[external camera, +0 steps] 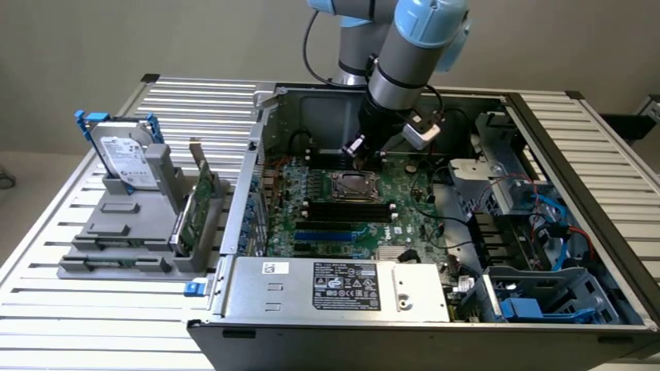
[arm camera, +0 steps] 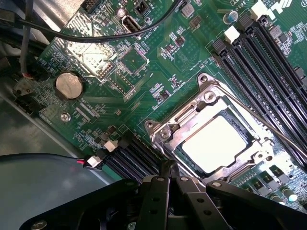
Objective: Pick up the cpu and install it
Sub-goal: 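Install the first cpu locking lever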
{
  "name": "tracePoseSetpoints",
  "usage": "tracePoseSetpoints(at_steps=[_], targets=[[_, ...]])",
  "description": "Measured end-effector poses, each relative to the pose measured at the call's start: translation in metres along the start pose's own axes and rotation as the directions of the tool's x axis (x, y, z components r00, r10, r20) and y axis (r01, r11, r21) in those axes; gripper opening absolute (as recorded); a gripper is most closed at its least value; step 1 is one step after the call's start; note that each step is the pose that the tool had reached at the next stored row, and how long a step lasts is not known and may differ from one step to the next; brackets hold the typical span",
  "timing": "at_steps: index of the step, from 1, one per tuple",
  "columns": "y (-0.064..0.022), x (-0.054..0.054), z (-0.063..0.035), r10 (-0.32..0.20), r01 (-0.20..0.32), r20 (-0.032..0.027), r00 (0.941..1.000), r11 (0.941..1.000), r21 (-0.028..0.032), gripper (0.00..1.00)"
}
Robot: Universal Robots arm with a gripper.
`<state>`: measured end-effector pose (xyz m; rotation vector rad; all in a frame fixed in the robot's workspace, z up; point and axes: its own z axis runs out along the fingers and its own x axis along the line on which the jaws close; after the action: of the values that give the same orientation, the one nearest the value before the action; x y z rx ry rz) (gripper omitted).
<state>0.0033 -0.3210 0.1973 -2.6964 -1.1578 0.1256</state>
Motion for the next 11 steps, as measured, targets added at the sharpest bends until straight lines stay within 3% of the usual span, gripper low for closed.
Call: tracePoseSetpoints(at_steps=[11], targets=[[0.0014,0.0009,0.0016,-0.016,0.016,0.0038,0.9999,0.9999,0.0000,0.11]])
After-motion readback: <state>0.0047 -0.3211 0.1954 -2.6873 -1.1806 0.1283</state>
